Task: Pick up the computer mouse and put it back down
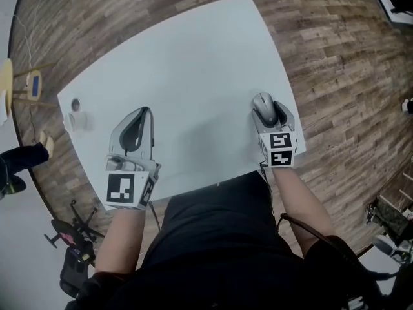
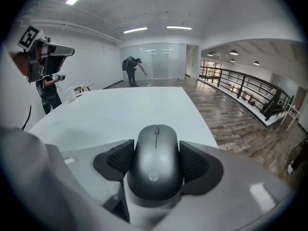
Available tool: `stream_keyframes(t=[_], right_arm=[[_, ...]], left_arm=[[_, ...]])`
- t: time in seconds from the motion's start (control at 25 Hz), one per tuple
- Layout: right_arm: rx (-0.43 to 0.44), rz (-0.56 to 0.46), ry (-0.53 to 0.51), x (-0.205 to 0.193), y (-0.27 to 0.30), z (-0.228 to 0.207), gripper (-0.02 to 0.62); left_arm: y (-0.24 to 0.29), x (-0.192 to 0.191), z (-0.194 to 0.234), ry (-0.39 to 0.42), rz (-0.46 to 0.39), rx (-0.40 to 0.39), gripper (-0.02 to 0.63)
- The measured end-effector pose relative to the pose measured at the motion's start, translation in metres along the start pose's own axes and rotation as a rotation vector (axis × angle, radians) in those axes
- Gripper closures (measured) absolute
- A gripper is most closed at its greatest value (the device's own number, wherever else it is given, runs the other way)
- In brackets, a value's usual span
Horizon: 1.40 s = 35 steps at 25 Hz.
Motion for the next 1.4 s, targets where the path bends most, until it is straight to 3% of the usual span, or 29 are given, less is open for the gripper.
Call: stream_keyframes(t=[0.52,0.72,0.88,1.16,1.4], right_arm=[[-0.005,-0.054,-0.013,0.033,-0.02,-0.002,0.299],[0.004,-0.077,-0.026,0.043,-0.028,0.003,0.299],[0.025,-0.104,-0.052,0.055,-0.039,0.008,0.299],[0.039,-0.134,-0.073,0.074,-0.049,0.012,0.299],[0.046,-0.162,-0.095,0.088,-0.07,0.011,0.299]], left_arm=[[-0.014,0.009,0.014,0.012,-0.055,0.064,0.604],[-0.022,0.01,0.014,-0.002,-0.034,0.085,0.604],[-0.026,0.012,0.014,0.008,-0.081,0.1,0.604],[-0.033,0.006,0.015,-0.005,-0.084,0.128,0.604],[-0.04,0.023,0.015,0.013,-0.129,0.132,0.604]])
Point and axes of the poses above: the fingertips, and each gripper's own axes: y forward along the fingers, z to its left, x out of its top, the point moved 8 cm from there along -y, backward along the fingers, and after that the axes turned 7 degrees about y, right-handed, at the moved point
